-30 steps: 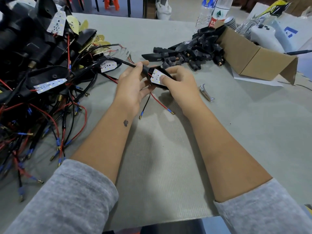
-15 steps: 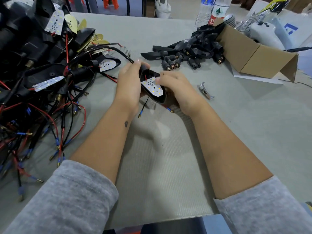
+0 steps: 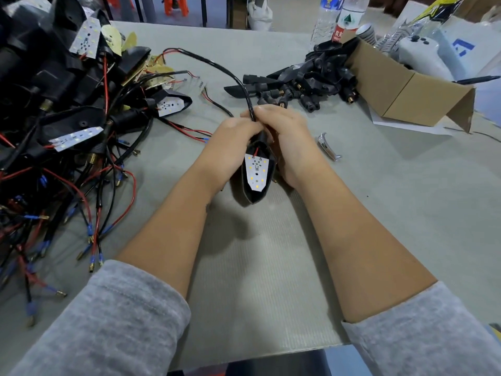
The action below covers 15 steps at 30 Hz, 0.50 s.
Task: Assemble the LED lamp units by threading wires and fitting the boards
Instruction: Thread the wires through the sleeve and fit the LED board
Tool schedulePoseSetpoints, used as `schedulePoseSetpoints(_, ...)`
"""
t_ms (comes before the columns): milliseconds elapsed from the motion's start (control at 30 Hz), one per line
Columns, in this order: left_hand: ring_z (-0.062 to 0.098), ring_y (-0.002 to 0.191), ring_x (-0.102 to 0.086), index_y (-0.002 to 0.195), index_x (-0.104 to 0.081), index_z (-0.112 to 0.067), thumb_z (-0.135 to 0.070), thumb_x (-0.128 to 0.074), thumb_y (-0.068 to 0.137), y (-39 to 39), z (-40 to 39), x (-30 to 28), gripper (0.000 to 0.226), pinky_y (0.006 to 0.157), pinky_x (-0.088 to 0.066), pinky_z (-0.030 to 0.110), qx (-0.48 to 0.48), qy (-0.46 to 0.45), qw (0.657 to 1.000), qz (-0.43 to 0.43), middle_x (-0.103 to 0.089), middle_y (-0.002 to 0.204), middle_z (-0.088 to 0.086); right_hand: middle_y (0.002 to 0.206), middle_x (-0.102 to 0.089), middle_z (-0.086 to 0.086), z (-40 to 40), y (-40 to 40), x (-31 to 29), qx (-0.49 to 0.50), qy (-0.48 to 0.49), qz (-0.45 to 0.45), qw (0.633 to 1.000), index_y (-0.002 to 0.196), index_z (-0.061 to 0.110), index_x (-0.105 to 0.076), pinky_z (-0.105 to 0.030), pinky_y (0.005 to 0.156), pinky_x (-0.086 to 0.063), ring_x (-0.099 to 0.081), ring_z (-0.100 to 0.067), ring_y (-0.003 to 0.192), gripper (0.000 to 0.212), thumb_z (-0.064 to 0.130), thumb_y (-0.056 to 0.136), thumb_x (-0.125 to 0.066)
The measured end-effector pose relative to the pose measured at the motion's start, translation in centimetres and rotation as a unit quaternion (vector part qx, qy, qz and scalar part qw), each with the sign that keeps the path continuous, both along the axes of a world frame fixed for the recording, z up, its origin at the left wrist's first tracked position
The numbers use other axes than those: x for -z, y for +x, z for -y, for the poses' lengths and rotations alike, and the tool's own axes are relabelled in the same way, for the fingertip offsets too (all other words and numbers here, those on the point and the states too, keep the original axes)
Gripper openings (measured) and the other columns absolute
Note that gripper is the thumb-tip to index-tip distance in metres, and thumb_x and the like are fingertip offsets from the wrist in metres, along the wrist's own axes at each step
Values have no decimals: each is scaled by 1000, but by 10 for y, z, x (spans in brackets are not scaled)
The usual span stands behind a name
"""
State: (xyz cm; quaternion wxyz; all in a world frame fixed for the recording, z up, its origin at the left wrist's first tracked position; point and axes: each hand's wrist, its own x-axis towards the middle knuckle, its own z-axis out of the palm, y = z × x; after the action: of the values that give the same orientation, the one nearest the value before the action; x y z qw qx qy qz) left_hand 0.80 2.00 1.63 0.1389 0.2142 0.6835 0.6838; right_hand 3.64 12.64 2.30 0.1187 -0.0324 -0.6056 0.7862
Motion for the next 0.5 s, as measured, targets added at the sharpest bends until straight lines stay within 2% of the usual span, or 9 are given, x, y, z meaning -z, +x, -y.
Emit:
schedulePoseSetpoints(67,19,79,-60,79,-66,-16,-23,-51,82,2,0,0,17,76,-46,35,6,-7,1000,-6,-64,81,9,76,-61,-11,-1,0,1,-9,12,-4,1000,82,2,-63,-26,65,-51,-59,-20,69,18,2,95,-50)
schedulePoseSetpoints(200,19,70,-51,76,-60,-9,-30,-53,79,2,0,1,22,69,-39,38,-35,-47,998,-12,-55,73,10,73,-59,-5,-2,0,1,-17,33,-13,999,76,9,-61,-25,67,-47,-56,-16,70,22,4,96,-52)
schedulePoseSetpoints(267,17,73,-56,85,-62,-7,-32,-53,80,2,-2,2,27,71,-42,37,-51,-77,995,-38,-62,78,9,72,-57,-2,-2,-1,2,-19,35,-22,999,77,10,-60,-25,68,-45,-54,-14,69,23,5,97,-50)
schedulePoseSetpoints(300,14,77,-60,91,-63,-13,-34,-54,82,2,-3,2,25,72,-43,34,-63,-91,993,-47,-66,83,5,71,-57,-1,-2,-1,3,-17,32,-25,999,77,10,-60,-24,66,-44,-53,-13,68,24,6,98,-49)
schedulePoseSetpoints(367,5,75,-59,90,-54,-24,-37,-57,84,2,-4,3,14,65,-40,26,-105,-108,987,-54,-64,83,-6,69,-54,0,-2,-1,3,-7,22,-26,999,78,10,-58,-21,61,-44,-51,-9,62,24,7,99,-47)
schedulePoseSetpoints(433,5,72,-58,88,-47,-26,-36,-59,86,1,-4,4,16,62,-39,26,-123,-99,986,-52,-61,82,-8,70,-51,-1,-3,-1,4,9,43,-26,999,79,10,-56,-18,57,-43,-49,-6,58,23,7,100,-47)
schedulePoseSetpoints(500,7,76,-61,93,-48,-26,-32,-58,86,1,-5,5,14,64,-41,26,-122,-92,987,-56,-66,85,-7,74,-53,-3,-1,-2,5,26,85,-24,996,77,12,-55,-19,58,-43,-48,-5,59,24,7,100,-47)
